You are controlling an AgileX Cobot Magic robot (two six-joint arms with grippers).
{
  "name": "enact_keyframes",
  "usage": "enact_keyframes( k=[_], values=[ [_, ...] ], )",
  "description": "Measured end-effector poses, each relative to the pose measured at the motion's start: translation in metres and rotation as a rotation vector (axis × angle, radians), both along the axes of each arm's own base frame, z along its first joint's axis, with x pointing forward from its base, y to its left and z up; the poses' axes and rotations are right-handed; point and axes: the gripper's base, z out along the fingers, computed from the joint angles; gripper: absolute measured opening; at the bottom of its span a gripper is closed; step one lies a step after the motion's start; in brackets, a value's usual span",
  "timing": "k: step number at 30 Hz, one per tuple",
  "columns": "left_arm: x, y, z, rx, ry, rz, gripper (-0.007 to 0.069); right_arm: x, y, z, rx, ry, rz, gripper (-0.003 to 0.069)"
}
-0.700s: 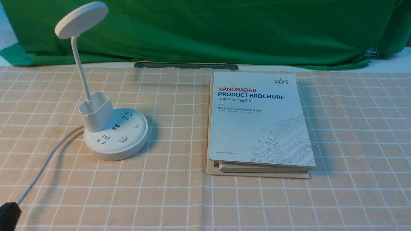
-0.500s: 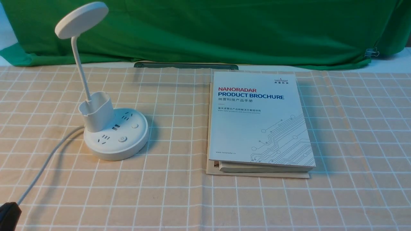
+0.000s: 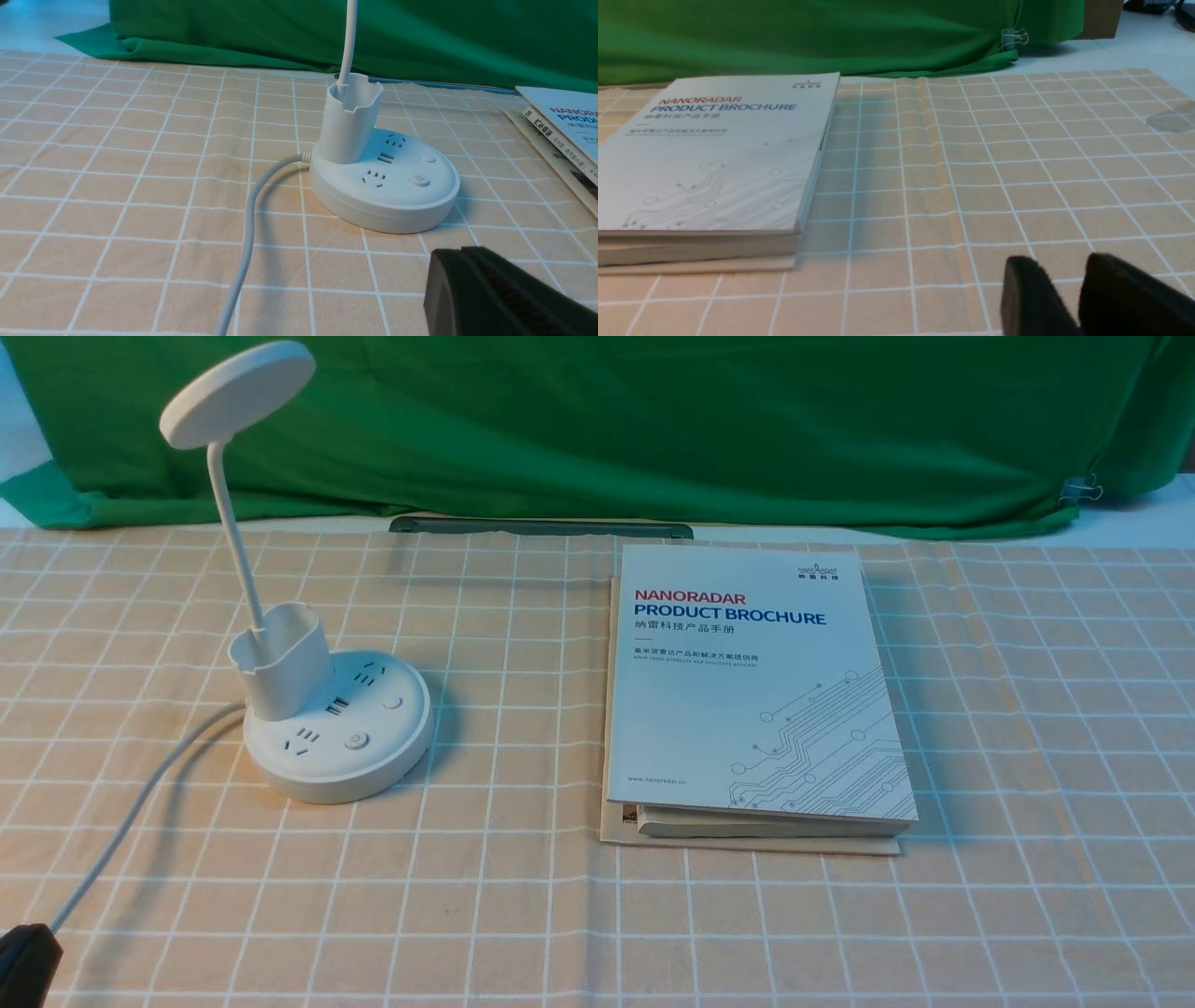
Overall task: Turn on the table lamp on the light coffee tablecloth with your hand.
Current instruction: 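Press the power button on the lamp base to turn the lamp on with the left gripper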
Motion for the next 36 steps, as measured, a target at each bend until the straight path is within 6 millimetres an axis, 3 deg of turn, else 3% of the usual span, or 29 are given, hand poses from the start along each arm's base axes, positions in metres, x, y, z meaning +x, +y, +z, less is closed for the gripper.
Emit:
enact_keyframes(
  k=[23,27,36],
  values=[
    [0.000,0.000,0.002,0.030,-0.028,0.000,0.0021,0.000,0.000,0.000,0.000,-0.001,0.000,0.0237],
    [0.001,0.002,0.013,0.058,-0.149,0.019,0.0021,0.000,0.000,0.000,0.000,-0.001,0.000,0.0237],
    [-0.011,0.011,0.060,0.057,-0.691,0.131,0.0021,0.000,0.000,0.000,0.000,-0.001,0.000,0.0238]
  ],
)
